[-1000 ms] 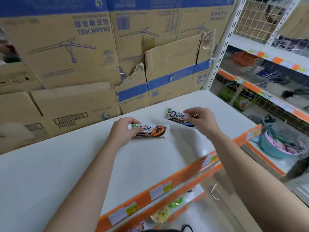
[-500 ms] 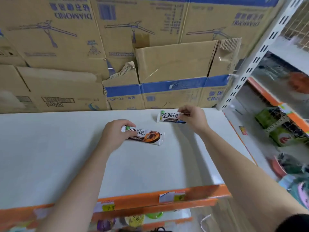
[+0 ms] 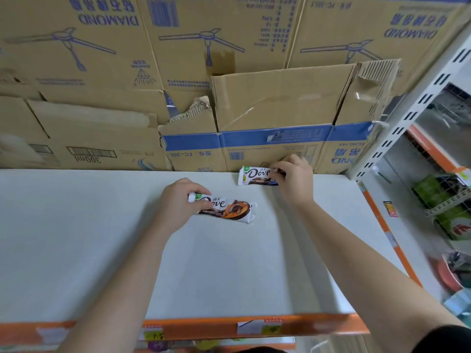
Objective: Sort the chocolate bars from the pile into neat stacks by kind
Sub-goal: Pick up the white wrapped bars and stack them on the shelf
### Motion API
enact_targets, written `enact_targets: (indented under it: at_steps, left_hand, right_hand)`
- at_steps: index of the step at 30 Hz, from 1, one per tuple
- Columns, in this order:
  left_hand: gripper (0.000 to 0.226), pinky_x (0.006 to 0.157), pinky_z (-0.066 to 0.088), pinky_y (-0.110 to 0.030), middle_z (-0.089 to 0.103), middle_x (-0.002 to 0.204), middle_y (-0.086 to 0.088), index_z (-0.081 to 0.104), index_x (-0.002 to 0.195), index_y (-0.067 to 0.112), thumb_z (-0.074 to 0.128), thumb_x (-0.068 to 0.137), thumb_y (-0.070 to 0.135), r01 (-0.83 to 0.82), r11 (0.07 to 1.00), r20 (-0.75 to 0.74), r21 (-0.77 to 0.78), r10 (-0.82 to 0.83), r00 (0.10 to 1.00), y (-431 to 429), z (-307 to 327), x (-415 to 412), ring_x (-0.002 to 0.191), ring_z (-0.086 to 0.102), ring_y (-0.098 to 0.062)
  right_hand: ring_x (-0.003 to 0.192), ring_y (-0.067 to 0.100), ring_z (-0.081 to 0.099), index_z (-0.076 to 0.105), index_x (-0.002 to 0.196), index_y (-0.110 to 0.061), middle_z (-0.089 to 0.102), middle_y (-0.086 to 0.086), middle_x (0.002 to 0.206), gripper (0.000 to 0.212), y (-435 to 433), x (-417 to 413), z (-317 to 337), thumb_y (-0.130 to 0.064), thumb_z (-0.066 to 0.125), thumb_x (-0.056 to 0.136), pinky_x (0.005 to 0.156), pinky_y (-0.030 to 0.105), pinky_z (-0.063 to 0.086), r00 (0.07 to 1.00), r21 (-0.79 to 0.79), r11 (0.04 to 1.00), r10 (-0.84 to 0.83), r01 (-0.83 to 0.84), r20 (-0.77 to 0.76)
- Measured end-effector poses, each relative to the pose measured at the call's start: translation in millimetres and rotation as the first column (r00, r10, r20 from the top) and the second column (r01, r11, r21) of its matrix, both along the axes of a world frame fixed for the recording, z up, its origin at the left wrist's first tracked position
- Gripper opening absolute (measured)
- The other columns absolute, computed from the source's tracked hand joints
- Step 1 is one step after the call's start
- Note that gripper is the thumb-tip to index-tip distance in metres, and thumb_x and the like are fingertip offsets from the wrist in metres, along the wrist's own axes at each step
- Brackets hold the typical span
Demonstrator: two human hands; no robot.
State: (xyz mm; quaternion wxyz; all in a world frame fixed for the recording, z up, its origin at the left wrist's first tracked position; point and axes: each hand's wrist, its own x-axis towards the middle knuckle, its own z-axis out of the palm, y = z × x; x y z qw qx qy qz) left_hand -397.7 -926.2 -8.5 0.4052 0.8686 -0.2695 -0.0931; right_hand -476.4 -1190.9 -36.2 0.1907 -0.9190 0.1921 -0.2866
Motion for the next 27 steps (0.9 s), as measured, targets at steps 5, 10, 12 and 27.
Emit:
enact_targets:
  at_steps: [5,10,12,27]
  left_hand:
    - [0.019,0.056,0.031,-0.012,0.061,0.089,-0.001,0.074,0.091,0.021,0.080,0.072,0.020,0.002,1.000,0.014,0.013,-0.003,1.000,-2,1,0,0.074,0.051,-0.006]
    - [0.021,0.058,0.037,-0.017,0.063,0.088,0.001,0.075,0.090,0.018,0.081,0.070,0.021,-0.007,1.000,0.013,0.019,0.006,1.000,-12,0,-1,0.076,0.055,-0.009]
    - [0.021,0.057,0.037,-0.013,0.064,0.088,0.000,0.075,0.089,0.017,0.082,0.069,0.019,0.008,1.000,0.002,0.013,-0.008,1.000,-23,0,-2,0.076,0.056,-0.010]
    - [0.030,0.064,0.032,-0.026,0.067,0.093,-0.006,0.074,0.095,0.010,0.081,0.071,0.026,0.025,1.000,0.154,-0.003,-0.024,0.988,-106,-7,1,0.081,0.055,-0.018]
  right_hand:
    - [0.080,0.029,0.048,0.073,0.078,-0.020,0.063,-0.002,0.080,0.003,3,2,-5,-0.018,0.073,0.078,0.069,0.040,0.042,0.999,-0.023,0.999,-0.025,0.025,-0.033]
    - [0.081,0.023,0.052,0.070,0.084,-0.014,0.062,0.000,0.082,0.004,-6,-10,1,-0.018,0.070,0.082,0.071,0.026,0.035,0.997,0.059,0.997,0.049,-0.045,-0.056]
    - [0.084,0.022,0.053,0.070,0.087,-0.013,0.062,0.001,0.084,0.008,-12,-24,1,-0.009,0.066,0.082,0.067,0.022,0.033,0.997,0.085,0.996,0.044,-0.038,-0.063]
    - [0.084,0.028,0.053,0.071,0.090,-0.009,0.065,0.006,0.088,0.016,-31,-83,-10,-0.003,0.058,0.083,0.069,0.027,0.037,0.989,0.018,0.998,-0.061,0.064,-0.132]
